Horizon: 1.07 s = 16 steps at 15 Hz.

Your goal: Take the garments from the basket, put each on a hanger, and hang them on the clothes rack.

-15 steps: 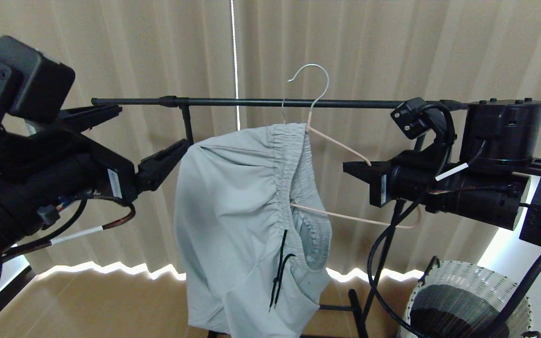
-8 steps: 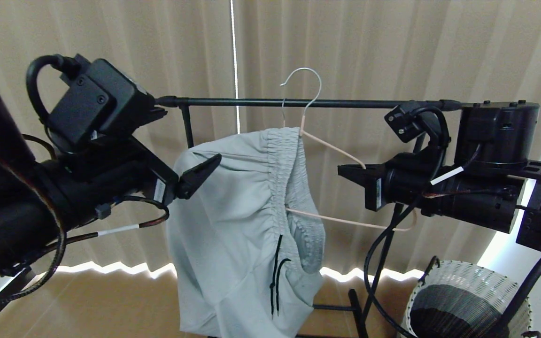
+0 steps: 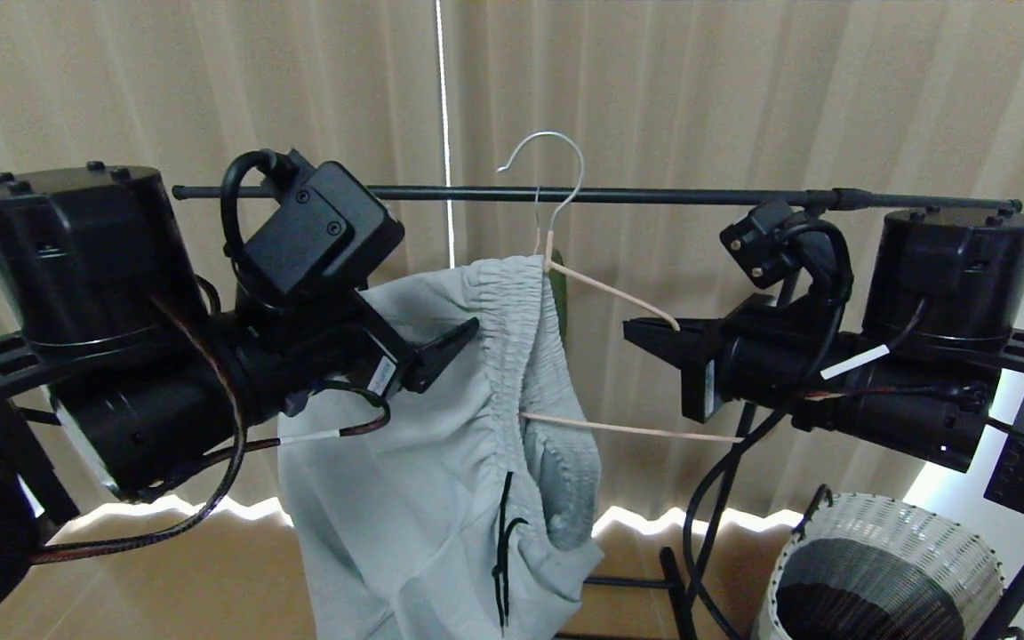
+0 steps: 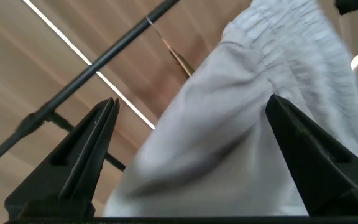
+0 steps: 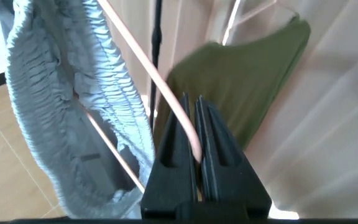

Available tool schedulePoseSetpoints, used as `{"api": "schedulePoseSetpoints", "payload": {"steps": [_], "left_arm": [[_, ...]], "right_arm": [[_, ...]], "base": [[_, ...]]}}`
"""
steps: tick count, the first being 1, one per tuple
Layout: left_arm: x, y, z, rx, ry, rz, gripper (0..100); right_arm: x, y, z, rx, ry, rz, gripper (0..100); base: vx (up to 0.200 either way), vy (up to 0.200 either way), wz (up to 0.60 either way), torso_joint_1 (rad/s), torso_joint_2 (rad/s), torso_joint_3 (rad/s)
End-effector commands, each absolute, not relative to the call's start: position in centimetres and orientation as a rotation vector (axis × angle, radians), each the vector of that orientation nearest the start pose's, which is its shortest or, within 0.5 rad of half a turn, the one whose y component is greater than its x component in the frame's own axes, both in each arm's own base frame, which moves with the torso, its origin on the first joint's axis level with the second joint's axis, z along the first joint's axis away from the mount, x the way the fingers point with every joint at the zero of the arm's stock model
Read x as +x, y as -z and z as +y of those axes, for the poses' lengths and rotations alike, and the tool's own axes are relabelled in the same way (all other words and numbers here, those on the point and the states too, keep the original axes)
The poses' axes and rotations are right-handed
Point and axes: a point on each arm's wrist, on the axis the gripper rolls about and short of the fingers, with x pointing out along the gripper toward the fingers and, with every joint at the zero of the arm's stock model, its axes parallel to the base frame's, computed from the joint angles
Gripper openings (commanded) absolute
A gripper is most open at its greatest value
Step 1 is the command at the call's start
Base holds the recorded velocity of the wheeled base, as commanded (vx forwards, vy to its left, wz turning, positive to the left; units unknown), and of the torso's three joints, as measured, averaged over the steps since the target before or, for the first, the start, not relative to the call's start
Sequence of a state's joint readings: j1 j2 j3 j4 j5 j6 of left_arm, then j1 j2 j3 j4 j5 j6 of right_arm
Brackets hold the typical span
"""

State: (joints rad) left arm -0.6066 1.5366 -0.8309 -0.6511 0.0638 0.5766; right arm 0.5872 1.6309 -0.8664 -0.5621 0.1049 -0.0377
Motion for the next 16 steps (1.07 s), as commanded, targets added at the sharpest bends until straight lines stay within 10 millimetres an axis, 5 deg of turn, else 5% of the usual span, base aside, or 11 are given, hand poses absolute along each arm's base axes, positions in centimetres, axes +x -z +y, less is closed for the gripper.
{"api": "schedulePoseSetpoints", "payload": {"steps": [1,10,11,16], "left_arm": [[23.2,-23.1,-15.8,0.588,0.545,-0.083,100],[23.5,-23.0,-15.4,0.598,0.526,-0.073,100],[23.6,-23.0,-15.4,0.609,0.526,-0.074,0],[23.6,-22.5,-15.5,0.62,0.534,-0.062,0]], "right_arm": [[24.0,-21.1,16.9,-0.088,-0.713,0.188,0],[22.2,-20.8,16.7,-0.165,-0.788,0.157,0],[22.2,-20.8,16.7,-0.171,-0.79,0.155,0],[22.2,-20.9,16.7,-0.172,-0.79,0.153,0]], "base": [[0.0,0.0,0.0,0.0,0.0,0.0],[0.0,0.0,0.0,0.0,0.0,0.0],[0.0,0.0,0.0,0.0,0.0,0.0],[0.0,0.0,0.0,0.0,0.0,0.0]]}}
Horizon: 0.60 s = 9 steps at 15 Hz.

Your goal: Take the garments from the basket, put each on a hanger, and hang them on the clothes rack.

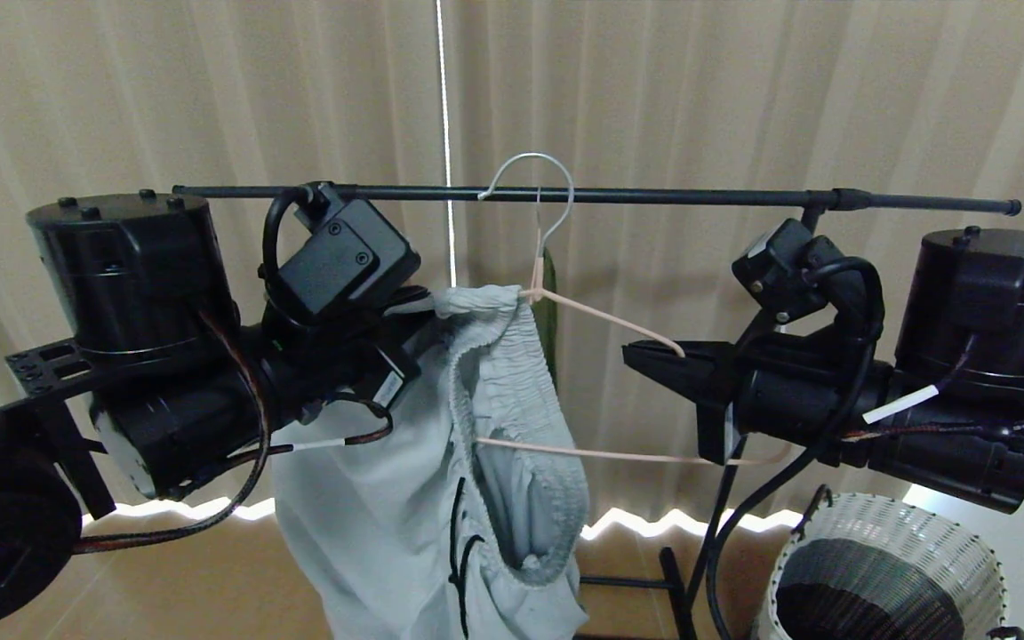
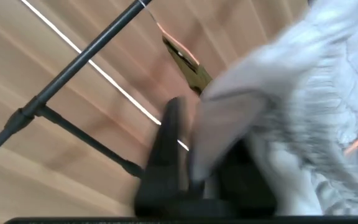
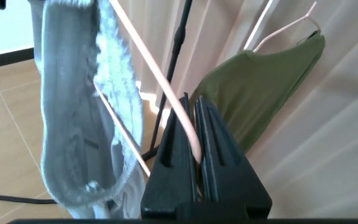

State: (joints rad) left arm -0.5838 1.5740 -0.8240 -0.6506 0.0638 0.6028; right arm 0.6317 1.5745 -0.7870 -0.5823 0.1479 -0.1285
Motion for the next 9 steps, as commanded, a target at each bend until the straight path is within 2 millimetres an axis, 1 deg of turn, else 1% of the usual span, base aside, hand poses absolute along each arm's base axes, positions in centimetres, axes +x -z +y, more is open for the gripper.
{"api": "schedulePoseSetpoints", "payload": {"steps": [1,6,9], "left_arm": [[23.56,-22.39,-15.41,0.621,0.535,-0.058,0],[23.69,-22.55,-14.87,0.619,0.511,-0.058,0],[23.97,-22.51,-14.48,0.62,0.492,-0.05,0]], "right_arm": [[22.23,-20.93,16.69,-0.172,-0.79,0.151,0],[22.34,-21.04,16.77,-0.172,-0.789,0.148,0],[22.52,-20.78,16.85,-0.175,-0.788,0.157,0]], "base": [[0.0,0.0,0.0,0.0,0.0,0.0],[0.0,0.0,0.0,0.0,0.0,0.0],[0.0,0.0,0.0,0.0,0.0,0.0]]}}
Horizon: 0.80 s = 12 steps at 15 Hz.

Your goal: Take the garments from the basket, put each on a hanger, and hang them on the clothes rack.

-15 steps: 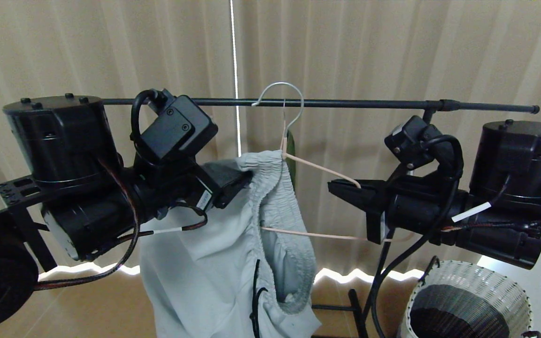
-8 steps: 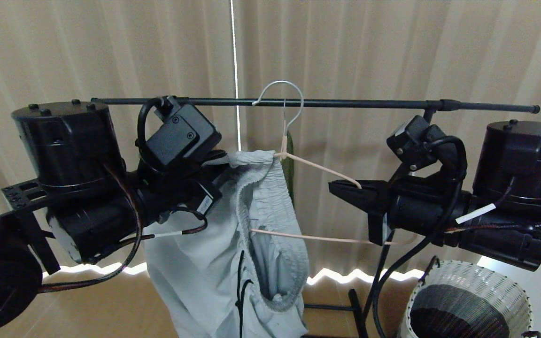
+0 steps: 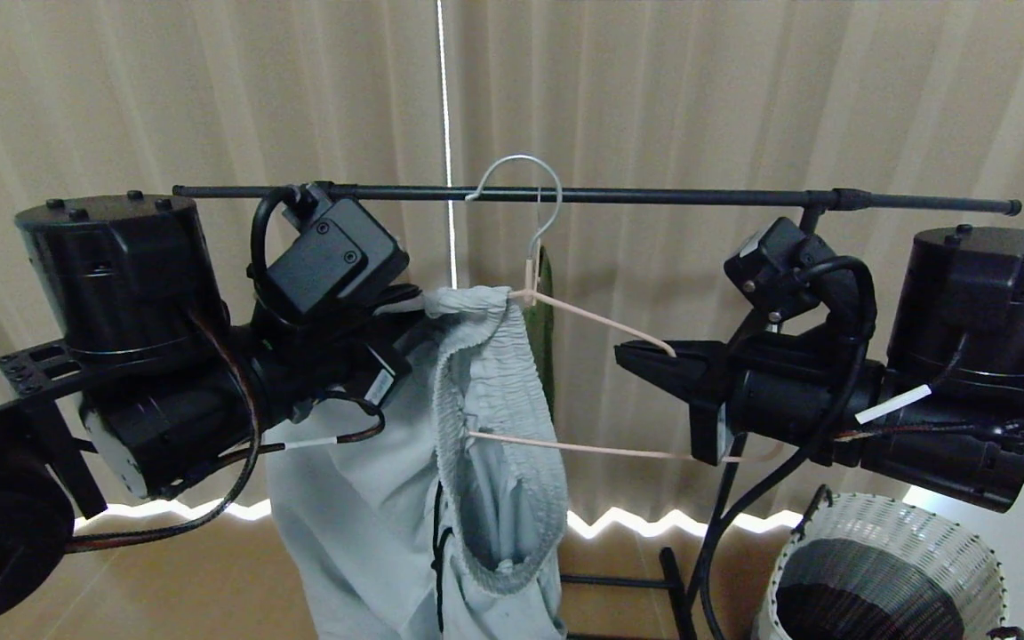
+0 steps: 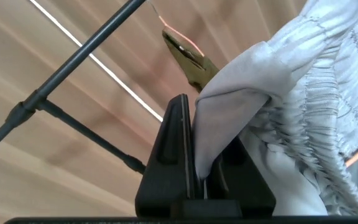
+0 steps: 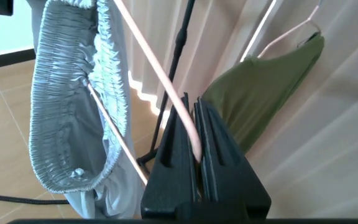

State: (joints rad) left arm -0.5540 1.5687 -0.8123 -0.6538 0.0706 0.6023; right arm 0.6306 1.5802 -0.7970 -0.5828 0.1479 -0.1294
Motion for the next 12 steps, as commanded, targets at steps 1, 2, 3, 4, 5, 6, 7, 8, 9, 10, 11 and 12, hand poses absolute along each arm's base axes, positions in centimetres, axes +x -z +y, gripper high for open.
{"api": "schedulePoseSetpoints", "payload": {"steps": [1,2,3,4,5,6,7,8,9,10,11,12], "left_arm": [[24.1,-22.5,-14.2,0.622,0.483,-0.047,0],[24.3,-22.4,-14.0,0.621,0.469,-0.04,0],[24.5,-22.5,-13.6,0.621,0.443,-0.035,0],[24.9,-22.5,-13.0,0.625,0.379,-0.014,0],[25.1,-22.4,-12.5,0.63,0.299,0.013,0],[25.1,-22.4,-12.5,0.63,0.299,0.013,0],[25.3,-22.1,-11.7,0.621,0.176,0.061,0],[25.3,-22.0,-11.6,0.591,0.147,0.075,0],[25.3,-22.0,-11.5,0.557,0.105,0.087,0],[25.4,-22.1,-11.5,0.517,0.059,0.095,0],[25.6,-22.0,-11.9,0.458,0.055,0.098,0],[25.6,-22.2,-12.1,0.406,0.059,0.092,0]], "right_arm": [[22.6,-20.8,16.9,-0.176,-0.785,0.155,100],[22.6,-20.9,16.9,-0.176,-0.782,0.152,100],[22.8,-21.1,16.9,-0.172,-0.775,0.137,100],[23.0,-21.3,16.7,-0.167,-0.763,0.114,100],[23.4,-21.2,16.3,-0.164,-0.744,0.107,100],[23.4,-21.2,16.3,-0.164,-0.744,0.107,100],[23.9,-20.6,15.8,-0.16,-0.72,0.113,100],[23.9,-20.2,15.7,-0.162,-0.714,0.121,100],[23.8,-19.7,15.6,-0.165,-0.71,0.133,100],[23.6,-19.0,15.5,-0.17,-0.706,0.155,100],[23.3,-18.5,15.6,-0.175,-0.715,0.172,100],[23.0,-18.2,15.8,-0.178,-0.727,0.18,100]], "base": [[0.0,0.0,0.0,0.0,0.0,0.0],[0.0,0.0,0.0,0.0,0.0,0.0],[0.0,0.0,0.0,0.0,0.0,0.0],[0.0,0.0,0.0,0.0,0.0,0.0],[0.0,0.0,0.0,0.0,0.0,0.0],[0.0,0.0,0.0,0.0,0.0,0.0],[0.0,0.0,0.0,0.0,0.0,0.0],[0.0,0.0,0.0,0.0,0.0,0.0],[0.0,0.0,0.0,0.0,0.0,0.0],[0.0,0.0,0.0,0.0,0.0,0.0],[0.0,0.0,0.0,0.0,0.0,0.0],[0.0,0.0,0.0,0.0,0.0,0.0]]}}
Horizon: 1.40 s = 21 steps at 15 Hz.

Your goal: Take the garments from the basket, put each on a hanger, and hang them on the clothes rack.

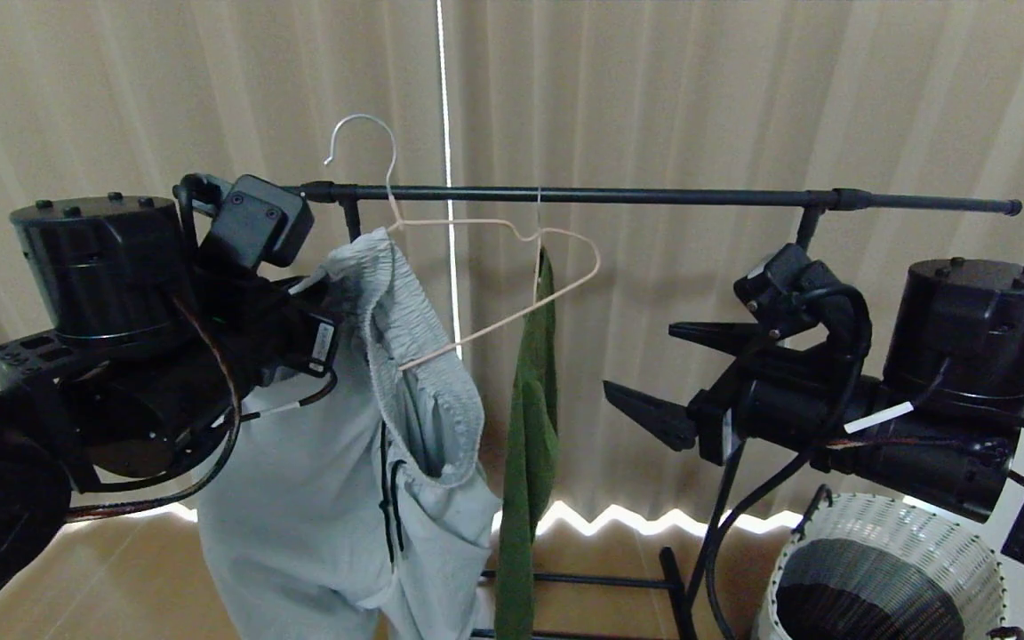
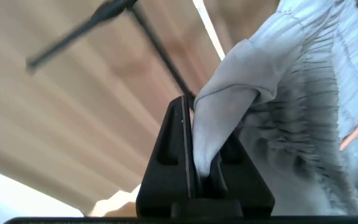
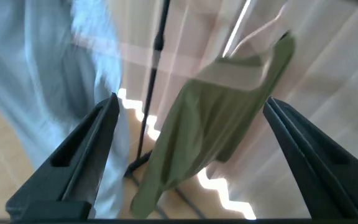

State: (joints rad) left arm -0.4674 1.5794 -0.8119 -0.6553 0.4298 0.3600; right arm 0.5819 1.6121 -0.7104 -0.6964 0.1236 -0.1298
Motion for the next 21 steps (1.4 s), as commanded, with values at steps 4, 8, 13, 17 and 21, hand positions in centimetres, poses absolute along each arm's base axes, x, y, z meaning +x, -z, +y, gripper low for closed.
{"api": "schedulePoseSetpoints", "payload": {"steps": [4,8,13,17,21], "left_arm": [[24.5,-24.1,-13.9,0.263,0.142,0.021,0],[23.2,-25.1,-14.4,0.25,0.198,-0.018,0],[22.4,-25.8,-15.1,0.227,0.254,-0.072,0],[22.6,-25.7,-14.7,0.255,0.237,-0.074,0],[22.8,-25.5,-13.9,0.284,0.208,-0.066,0]], "right_arm": [[22.0,-17.1,18.8,-0.194,-0.833,0.202,100],[23.6,-15.8,21.3,-0.197,-0.819,0.172,100],[24.6,-14.5,22.1,-0.208,-0.787,0.198,100],[24.1,-14.6,21.3,-0.213,-0.738,0.203,0],[25.1,-15.2,18.9,-0.205,-0.651,0.197,0]], "base": [[0.0,0.0,0.0,0.0,0.0,0.0],[0.0,0.0,0.0,0.0,0.0,0.0],[0.0,0.0,0.0,0.0,0.0,0.0],[0.0,0.0,0.0,0.0,0.0,0.0],[0.0,0.0,0.0,0.0,0.0,0.0]]}}
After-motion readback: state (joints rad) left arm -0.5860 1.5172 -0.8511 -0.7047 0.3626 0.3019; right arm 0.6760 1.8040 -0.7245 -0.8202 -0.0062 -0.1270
